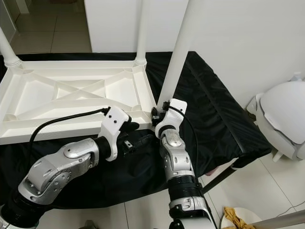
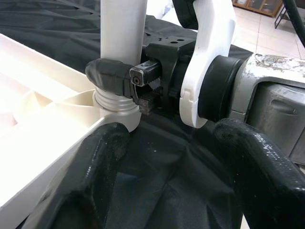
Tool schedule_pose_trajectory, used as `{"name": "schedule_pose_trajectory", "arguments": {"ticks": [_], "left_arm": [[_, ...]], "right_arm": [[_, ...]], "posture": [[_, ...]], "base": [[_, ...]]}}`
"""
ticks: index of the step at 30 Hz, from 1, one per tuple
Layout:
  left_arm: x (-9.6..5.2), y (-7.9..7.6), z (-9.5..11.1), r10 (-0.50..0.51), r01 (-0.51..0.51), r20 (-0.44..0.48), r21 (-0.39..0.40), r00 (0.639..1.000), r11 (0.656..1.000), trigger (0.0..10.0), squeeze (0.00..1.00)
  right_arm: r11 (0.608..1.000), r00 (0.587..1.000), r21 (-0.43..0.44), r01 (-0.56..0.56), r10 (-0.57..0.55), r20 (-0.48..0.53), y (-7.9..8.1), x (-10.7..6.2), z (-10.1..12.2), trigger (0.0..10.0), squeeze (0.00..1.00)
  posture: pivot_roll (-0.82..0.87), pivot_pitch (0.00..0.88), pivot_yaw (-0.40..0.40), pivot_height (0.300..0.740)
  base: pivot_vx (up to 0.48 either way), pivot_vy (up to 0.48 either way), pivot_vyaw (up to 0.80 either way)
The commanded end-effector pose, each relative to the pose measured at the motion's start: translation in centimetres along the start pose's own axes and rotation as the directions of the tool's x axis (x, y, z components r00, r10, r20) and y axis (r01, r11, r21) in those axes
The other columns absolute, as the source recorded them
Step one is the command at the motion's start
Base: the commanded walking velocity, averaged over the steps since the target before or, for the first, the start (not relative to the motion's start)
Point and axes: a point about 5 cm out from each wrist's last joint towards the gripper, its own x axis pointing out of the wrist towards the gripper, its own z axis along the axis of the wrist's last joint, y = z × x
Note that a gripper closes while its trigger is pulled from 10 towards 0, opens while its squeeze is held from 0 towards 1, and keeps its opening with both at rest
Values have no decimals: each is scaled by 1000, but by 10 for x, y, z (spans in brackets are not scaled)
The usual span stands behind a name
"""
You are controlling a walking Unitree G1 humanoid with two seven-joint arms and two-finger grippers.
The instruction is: Building children table
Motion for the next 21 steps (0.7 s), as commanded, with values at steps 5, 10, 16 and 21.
{"name": "schedule_pose_trajectory", "arguments": {"ticks": [5,10,16,21], "left_arm": [[0,-9,-1,-109,109,-3,7,994,994,10000,0],[0,-9,-2,-109,109,-6,6,994,994,10000,0],[-1,-9,-2,-110,110,-6,6,994,994,10000,0],[0,-8,0,-111,111,-4,7,994,994,10000,0]], "right_arm": [[1000,1000,10,13,-14,28,-17,-1,8,10000,1000],[999,999,17,-36,36,34,-32,-2,8,10000,1000],[987,987,25,-159,159,5,-45,4,6,10000,1000],[908,911,-74,-412,413,-1,-57,11,9,10000,0]], "posture": [[16,5,-101,740],[15,9,-100,740],[12,11,-97,740],[12,14,-85,740]], "base": [[0,0,0],[0,0,0],[0,0,0],[0,0,0]]}}
